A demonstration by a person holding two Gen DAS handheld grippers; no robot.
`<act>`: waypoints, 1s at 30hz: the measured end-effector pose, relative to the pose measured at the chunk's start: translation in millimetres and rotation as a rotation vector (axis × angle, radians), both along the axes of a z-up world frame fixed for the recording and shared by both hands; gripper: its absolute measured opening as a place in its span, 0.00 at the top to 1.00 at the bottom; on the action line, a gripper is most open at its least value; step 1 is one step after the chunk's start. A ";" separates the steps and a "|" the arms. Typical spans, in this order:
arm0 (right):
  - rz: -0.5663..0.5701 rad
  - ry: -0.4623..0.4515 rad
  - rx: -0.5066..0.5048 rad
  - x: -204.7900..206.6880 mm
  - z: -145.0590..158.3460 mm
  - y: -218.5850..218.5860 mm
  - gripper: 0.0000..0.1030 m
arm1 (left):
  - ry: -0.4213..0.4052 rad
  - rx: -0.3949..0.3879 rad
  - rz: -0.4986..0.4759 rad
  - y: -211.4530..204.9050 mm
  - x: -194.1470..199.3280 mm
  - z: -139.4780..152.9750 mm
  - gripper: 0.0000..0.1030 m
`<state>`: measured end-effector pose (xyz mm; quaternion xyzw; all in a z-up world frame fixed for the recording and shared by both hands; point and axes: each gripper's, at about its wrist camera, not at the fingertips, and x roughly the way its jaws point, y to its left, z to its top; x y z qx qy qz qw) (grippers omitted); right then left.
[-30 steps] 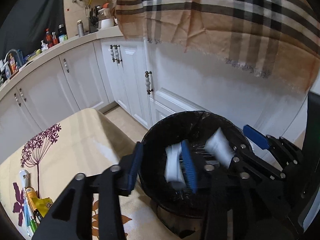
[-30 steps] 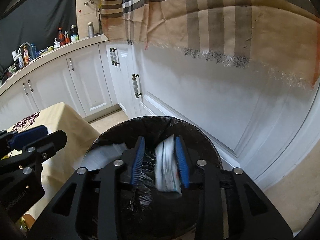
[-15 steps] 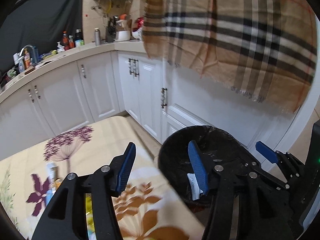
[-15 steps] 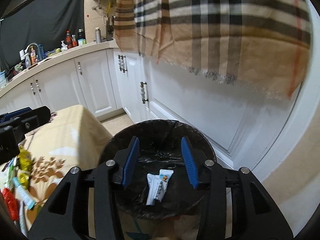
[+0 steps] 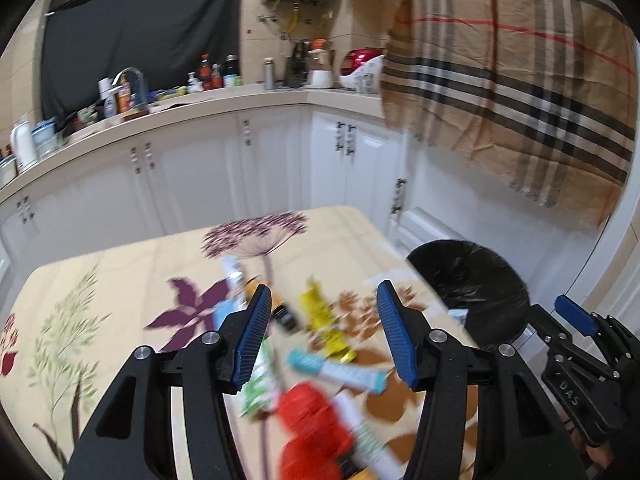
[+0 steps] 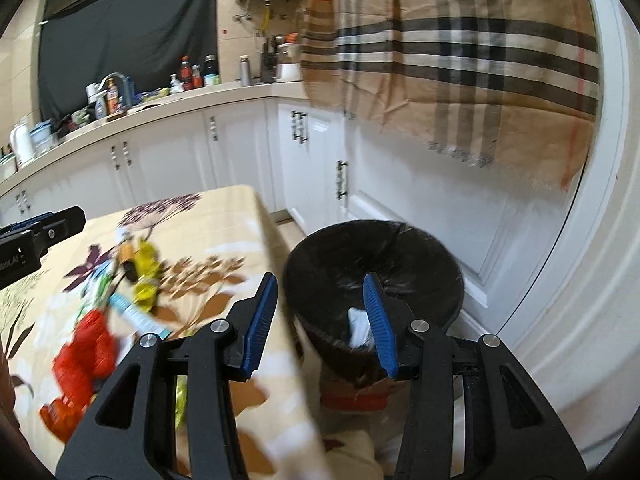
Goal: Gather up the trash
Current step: 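Return both tools to the table and grasp the yellow-green wrapper with the right gripper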
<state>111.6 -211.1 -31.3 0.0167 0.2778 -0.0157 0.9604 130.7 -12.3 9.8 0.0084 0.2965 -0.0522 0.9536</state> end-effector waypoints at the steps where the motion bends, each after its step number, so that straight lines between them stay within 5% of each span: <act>1: 0.008 0.002 -0.001 -4.9 -1.5 4.8 0.58 | 0.001 0.004 0.013 6.9 -6.3 -2.3 0.46; 9: 0.092 0.049 -0.007 -29.3 -18.1 45.2 0.58 | 0.026 0.014 0.105 52.2 -40.5 -21.2 0.44; 24: 0.179 0.193 -0.035 -12.8 -52.2 87.6 0.58 | 0.096 0.001 0.193 101.5 -64.1 -53.7 0.41; 30: 0.206 0.242 -0.035 -6.9 -60.1 90.2 0.78 | 0.100 -0.011 0.167 96.0 -66.5 -54.8 0.38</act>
